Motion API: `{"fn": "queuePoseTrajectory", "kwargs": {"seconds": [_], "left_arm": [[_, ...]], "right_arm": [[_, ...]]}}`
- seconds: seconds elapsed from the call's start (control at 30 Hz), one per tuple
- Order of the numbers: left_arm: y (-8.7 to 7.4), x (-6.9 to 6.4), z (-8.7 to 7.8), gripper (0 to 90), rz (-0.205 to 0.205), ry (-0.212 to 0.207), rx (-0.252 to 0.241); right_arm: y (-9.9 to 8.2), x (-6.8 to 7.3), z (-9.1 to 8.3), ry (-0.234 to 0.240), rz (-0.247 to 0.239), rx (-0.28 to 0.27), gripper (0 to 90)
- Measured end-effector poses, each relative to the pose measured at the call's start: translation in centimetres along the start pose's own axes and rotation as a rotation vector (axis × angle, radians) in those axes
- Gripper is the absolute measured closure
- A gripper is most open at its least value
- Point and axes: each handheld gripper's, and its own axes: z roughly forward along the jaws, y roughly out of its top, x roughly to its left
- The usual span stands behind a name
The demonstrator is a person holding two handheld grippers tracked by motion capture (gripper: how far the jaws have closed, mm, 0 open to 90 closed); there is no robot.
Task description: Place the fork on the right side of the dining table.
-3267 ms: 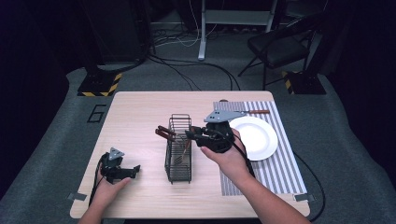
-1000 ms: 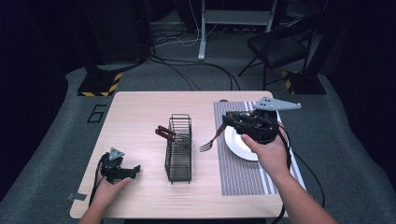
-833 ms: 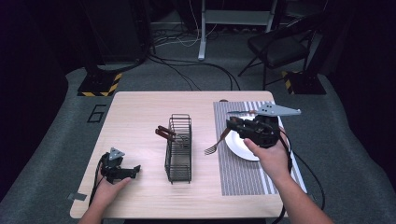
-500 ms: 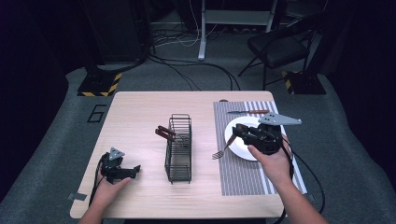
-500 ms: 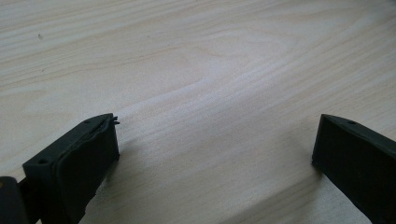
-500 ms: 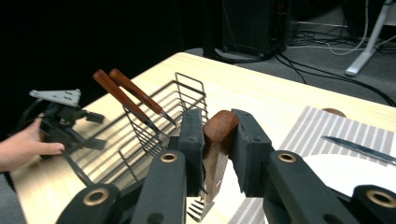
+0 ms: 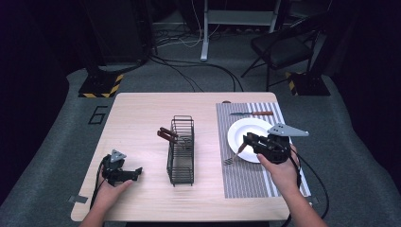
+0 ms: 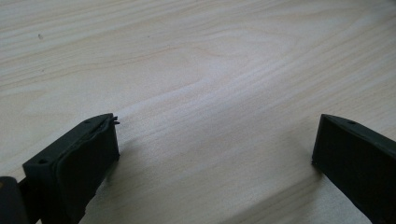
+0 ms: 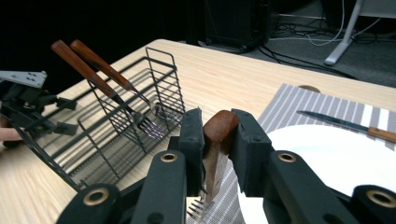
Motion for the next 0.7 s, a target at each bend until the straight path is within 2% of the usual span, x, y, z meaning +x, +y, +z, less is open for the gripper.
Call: {"fn": "queuePoseTrajectory", "kwargs": {"seconds": [0.23,0.7], "left_arm": [[0.0,0.0,0.0,0.2,0.001,0.0,-0.001],[0.0,0.0,0.0,0.3,0.003,0.002,0.001]], "right_arm": [[-1.2,-0.8,0.0,-0.018,0.003,0.009,74.8],[-2.8,-1.6,-0.4,-0.022,0.012,0.013,74.8]]}}
